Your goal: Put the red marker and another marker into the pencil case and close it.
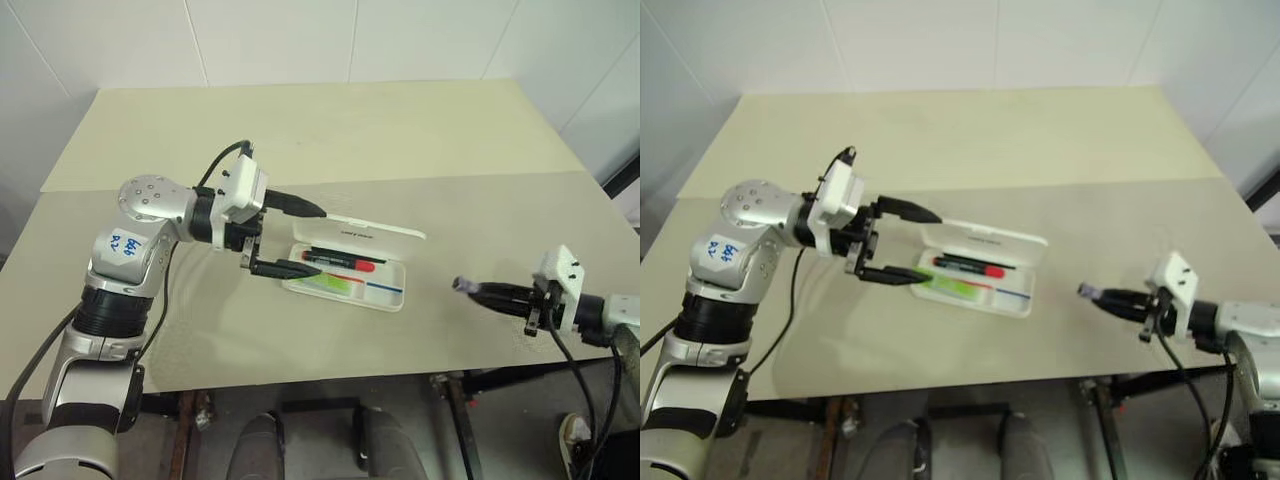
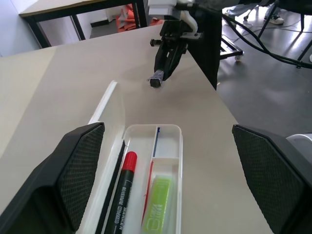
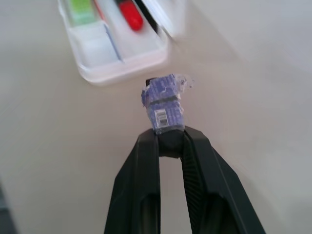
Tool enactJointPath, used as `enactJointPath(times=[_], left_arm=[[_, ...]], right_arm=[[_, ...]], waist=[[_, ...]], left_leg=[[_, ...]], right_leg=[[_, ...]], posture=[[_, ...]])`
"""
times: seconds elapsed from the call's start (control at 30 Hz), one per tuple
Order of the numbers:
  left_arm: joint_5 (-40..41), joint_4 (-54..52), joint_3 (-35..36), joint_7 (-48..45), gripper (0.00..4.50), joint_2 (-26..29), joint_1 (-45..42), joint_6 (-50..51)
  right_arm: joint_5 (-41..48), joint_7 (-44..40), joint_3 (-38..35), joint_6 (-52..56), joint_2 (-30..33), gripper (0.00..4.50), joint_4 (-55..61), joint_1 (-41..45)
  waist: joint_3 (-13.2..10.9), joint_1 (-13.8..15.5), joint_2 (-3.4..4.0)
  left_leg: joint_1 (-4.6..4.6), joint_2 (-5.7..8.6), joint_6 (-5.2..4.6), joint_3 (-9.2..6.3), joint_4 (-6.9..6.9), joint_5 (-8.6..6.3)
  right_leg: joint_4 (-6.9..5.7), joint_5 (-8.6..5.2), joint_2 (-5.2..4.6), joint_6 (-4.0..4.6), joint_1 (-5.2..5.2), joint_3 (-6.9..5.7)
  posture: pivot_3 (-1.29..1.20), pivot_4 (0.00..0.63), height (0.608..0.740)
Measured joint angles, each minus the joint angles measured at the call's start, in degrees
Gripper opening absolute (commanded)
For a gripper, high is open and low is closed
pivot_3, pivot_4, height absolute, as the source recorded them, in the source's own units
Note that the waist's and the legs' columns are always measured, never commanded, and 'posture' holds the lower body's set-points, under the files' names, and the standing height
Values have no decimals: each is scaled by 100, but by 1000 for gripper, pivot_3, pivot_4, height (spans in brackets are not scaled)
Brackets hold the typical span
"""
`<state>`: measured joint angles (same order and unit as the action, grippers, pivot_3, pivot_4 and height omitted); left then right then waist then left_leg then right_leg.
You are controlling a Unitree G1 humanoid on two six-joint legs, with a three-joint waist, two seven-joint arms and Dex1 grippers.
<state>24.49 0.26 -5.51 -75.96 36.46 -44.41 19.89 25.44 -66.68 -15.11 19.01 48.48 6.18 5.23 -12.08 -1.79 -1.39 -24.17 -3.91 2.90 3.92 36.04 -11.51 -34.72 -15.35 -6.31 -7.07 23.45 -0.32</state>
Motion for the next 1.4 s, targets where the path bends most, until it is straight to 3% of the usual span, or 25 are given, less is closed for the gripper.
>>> enactJointPath(times=[0.03, 0.13, 0.3, 0.57, 0.97, 1.4], left_arm=[[0, 8, -6, -43, 4500, 0, 53, -39], [-7, 64, -4, -133, 4500, 10, 168, -194], [-179, 345, -9, -236, 4500, 69, 314, -615], [-386, 599, 5, -238, 4500, 213, 577, -1000], [-404, 511, 71, -93, 4500, 239, 801, -1012], [-401, 449, 90, 12, 4500, 244, 846, -919]], right_arm=[[158, 164, -4, 206, -69, 300, 419, -47], [491, 623, 197, 639, -403, 300, 1333, -11], [534, 1088, 933, 1003, -819, 300, 1658, 376], [138, 973, 1703, 806, -918, 300, 830, 950], [-374, 341, 1726, 93, -727, 300, -575, 1202], [-459, 288, 1956, 110, -1089, 300, -603, 1380]], waist=[[-1, 6, -2], [0, 18, -5], [0, 16, -5], [2, 42, -7], [1, 24, -7], [2, 26, -7]], left_leg=[[-3, 0, -1, -2, 0, 1], [-4, 0, 1, -4, 2, 0], [-20, 1, -5, -2, -4, 0], [-43, 0, -25, 0, -16, 1], [-43, 0, -28, 1, -11, -2], [-42, -1, -27, 0, -11, -2]], right_leg=[[3, -14, 0, 40, 1, 0], [24, 0, 0, 45, -7, 0], [75, 27, -1, 47, -13, 0], [76, 29, 1, 42, 11, -4], [73, 33, 2, 35, 12, -5], [69, 36, 3, 28, 13, -5]], posture=[[0, 150, 740], [0, 150, 740], [0, 150, 740], [0, 150, 740], [0, 150, 740], [0, 150, 740]])
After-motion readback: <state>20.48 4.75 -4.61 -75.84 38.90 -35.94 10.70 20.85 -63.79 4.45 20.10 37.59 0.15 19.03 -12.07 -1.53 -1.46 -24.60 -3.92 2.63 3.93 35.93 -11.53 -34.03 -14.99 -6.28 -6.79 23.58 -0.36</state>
